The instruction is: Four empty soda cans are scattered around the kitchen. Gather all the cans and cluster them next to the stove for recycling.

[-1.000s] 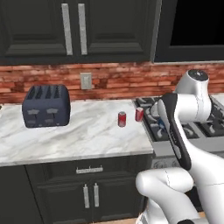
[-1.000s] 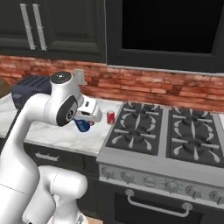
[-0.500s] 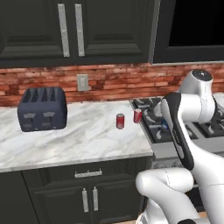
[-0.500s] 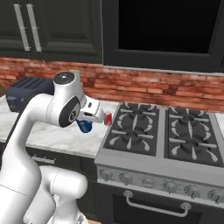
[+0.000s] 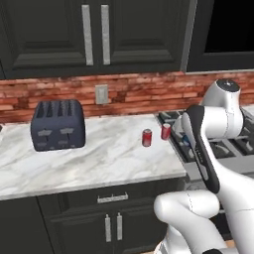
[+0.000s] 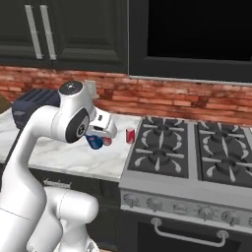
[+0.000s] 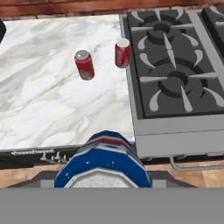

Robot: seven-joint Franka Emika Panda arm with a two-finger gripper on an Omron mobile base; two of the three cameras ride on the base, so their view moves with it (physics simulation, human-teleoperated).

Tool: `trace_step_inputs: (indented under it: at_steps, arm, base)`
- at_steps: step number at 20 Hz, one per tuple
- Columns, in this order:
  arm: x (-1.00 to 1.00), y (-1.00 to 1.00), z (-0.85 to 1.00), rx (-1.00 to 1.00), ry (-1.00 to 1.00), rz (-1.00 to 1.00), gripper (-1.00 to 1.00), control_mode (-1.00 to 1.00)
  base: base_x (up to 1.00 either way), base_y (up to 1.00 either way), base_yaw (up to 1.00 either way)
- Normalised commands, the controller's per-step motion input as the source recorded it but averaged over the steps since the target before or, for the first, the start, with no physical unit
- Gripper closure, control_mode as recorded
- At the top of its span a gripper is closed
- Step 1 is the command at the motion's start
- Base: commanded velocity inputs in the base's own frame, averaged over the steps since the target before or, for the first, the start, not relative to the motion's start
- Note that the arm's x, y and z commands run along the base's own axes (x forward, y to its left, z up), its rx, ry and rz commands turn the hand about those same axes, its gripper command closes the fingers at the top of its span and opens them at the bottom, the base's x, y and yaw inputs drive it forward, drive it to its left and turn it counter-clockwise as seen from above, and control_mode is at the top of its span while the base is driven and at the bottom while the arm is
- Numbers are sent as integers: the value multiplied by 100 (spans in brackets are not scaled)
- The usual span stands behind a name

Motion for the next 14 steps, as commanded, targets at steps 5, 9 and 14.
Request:
trace_step_inputs:
  at_steps: [5, 9, 14]
  arm:
    - [0, 0, 0, 0, 0, 0, 100, 100]
    - [0, 0, 0, 0, 0, 0, 100, 100]
    - [0, 0, 0, 0, 0, 0, 100, 100]
  base:
    - [25, 6, -24]
    - [25, 16, -20]
    - [38, 32, -9]
